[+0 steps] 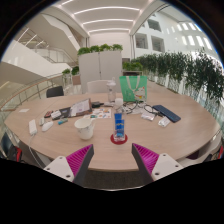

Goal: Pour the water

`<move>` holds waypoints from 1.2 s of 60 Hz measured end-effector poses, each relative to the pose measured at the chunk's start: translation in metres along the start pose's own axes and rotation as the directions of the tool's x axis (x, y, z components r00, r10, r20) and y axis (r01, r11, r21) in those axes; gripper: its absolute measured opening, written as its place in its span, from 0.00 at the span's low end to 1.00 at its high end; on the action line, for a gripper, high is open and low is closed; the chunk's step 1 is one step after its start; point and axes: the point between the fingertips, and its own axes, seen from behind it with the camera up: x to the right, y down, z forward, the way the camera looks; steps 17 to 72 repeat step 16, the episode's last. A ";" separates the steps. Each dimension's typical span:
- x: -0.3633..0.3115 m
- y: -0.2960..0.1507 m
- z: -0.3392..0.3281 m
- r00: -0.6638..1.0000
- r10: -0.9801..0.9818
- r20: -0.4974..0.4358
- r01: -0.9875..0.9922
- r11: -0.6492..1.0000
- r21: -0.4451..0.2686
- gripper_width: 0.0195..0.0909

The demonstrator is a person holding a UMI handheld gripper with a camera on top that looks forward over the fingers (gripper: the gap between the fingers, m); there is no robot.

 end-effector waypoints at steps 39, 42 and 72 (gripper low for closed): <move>-0.040 -0.012 -0.107 1.000 -0.022 -0.019 0.022 0.999 0.045 0.89; -0.040 -0.012 -0.107 1.000 -0.022 -0.019 0.022 0.999 0.045 0.89; -0.040 -0.012 -0.107 1.000 -0.022 -0.019 0.022 0.999 0.045 0.89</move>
